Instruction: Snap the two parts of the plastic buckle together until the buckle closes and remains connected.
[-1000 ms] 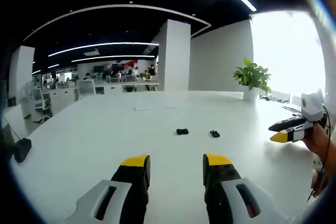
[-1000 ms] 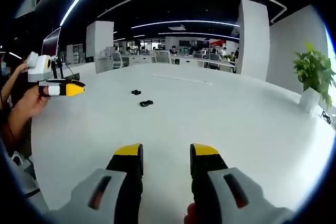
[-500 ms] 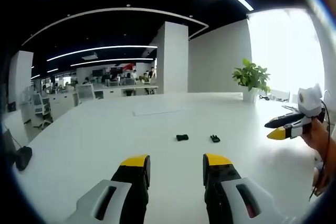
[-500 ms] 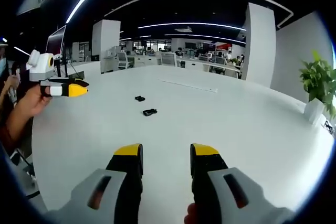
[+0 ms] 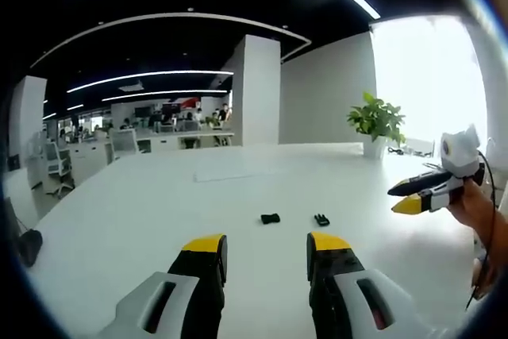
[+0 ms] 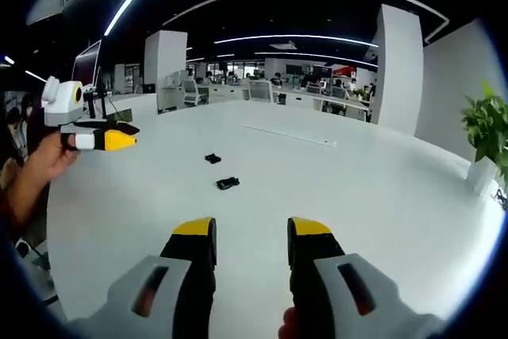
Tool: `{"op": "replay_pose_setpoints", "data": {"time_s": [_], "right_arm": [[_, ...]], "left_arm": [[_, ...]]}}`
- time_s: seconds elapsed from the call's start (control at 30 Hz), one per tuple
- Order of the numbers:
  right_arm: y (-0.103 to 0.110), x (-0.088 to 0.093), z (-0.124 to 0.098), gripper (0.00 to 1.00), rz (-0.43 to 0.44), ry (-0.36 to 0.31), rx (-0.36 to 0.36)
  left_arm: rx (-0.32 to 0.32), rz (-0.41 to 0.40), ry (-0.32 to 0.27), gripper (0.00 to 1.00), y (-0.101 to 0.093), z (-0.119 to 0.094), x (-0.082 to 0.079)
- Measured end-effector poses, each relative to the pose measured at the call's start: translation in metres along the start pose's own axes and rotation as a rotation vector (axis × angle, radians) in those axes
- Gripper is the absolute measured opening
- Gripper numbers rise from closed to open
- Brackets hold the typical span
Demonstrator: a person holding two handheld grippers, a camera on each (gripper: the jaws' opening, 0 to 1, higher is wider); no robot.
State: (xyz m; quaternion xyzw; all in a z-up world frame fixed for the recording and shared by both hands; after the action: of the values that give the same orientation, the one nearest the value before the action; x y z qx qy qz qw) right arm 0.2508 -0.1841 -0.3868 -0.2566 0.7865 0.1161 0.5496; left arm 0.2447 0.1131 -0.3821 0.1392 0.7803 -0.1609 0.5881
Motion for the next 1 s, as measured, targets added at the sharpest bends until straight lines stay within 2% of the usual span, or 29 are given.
{"op": "replay_pose_setpoints", "data": {"time_s": [0.27, 0.37, 0.67, 1.0], "right_arm": [[-0.001, -0.001, 0.007, 0.36, 0.003, 0.009, -0.011], [0.000, -0.005, 0.010, 0.36, 0.016, 0.011, -0.014], [-0.001, -0.010, 0.015, 0.36, 0.001, 0.001, -0.019], [-0.003, -0.009, 0.028, 0.36, -0.009, 0.022, -0.034]], "left_arm": [[0.012, -0.005, -0.003, 0.41, 0.004, 0.002, -0.004], [0.031, -0.033, -0.015, 0.41, 0.006, 0.001, -0.008], [0.019, -0.017, -0.016, 0.41, 0.009, 0.005, -0.010], [0.000, -0.005, -0.008, 0.41, 0.017, 0.014, -0.008]]}}
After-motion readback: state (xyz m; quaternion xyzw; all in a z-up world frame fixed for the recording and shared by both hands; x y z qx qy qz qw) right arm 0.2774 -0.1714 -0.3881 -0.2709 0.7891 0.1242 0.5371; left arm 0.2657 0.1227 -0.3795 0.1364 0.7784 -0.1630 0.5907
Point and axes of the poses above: the point that each gripper's makers call its tool centre point, and the gripper's own axes: z roughly forward along the fingers, y roughly to its left, x roughly out of its underside, the point moved 7 cm from there along -z, roughly backward along the fingers
